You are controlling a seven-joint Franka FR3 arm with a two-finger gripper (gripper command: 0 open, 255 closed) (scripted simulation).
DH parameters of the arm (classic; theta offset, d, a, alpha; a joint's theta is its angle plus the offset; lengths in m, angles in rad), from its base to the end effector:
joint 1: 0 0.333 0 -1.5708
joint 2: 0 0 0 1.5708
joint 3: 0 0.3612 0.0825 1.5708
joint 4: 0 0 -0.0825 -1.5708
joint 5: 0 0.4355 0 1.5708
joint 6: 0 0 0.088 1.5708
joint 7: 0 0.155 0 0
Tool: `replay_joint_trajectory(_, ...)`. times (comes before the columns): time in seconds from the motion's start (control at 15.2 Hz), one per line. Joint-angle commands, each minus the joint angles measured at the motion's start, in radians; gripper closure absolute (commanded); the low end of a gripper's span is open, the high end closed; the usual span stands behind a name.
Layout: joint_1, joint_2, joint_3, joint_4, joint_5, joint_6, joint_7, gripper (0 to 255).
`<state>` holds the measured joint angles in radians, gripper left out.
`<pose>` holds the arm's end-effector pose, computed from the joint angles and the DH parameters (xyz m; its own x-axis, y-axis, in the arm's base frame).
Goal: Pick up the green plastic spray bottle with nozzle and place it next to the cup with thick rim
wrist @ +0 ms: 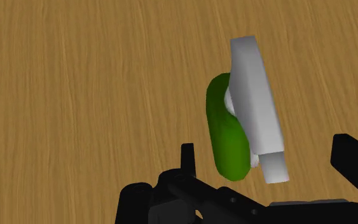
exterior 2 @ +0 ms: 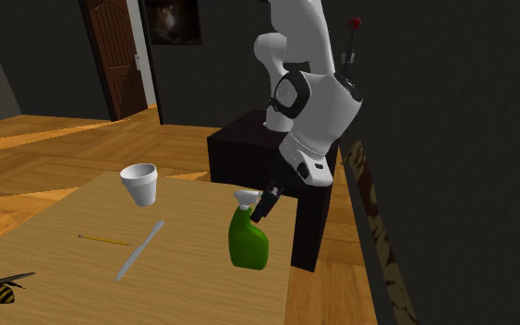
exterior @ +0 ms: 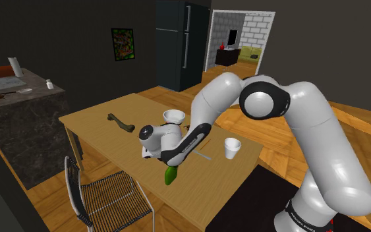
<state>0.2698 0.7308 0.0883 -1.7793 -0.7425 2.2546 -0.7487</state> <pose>0.6576 0.1988 0.0811 -0.0514 0.8761 -0.4794 0.9959 0.0807 0.0407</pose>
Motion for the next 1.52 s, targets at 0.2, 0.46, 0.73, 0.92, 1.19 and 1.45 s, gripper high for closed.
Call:
replay_joint_trajectory(0.2, 0.024, 0.115, -0.012, 0.073, -0.054, 0.029, -0.032, 0)
replay_joint_trajectory(0.46, 0.017, 0.153, -0.026, 0.087, -0.069, 0.057, -0.025, 0)
replay_joint_trajectory(0.73, 0.014, 0.168, -0.031, 0.093, -0.075, 0.068, -0.023, 0)
replay_joint_trajectory(0.92, 0.014, 0.168, -0.031, 0.093, -0.075, 0.068, -0.023, 0)
replay_joint_trajectory(1.19, 0.014, 0.168, -0.031, 0.093, -0.075, 0.068, -0.023, 255)
replay_joint_trajectory(1.45, 0.014, 0.168, -0.031, 0.093, -0.075, 0.068, -0.023, 255)
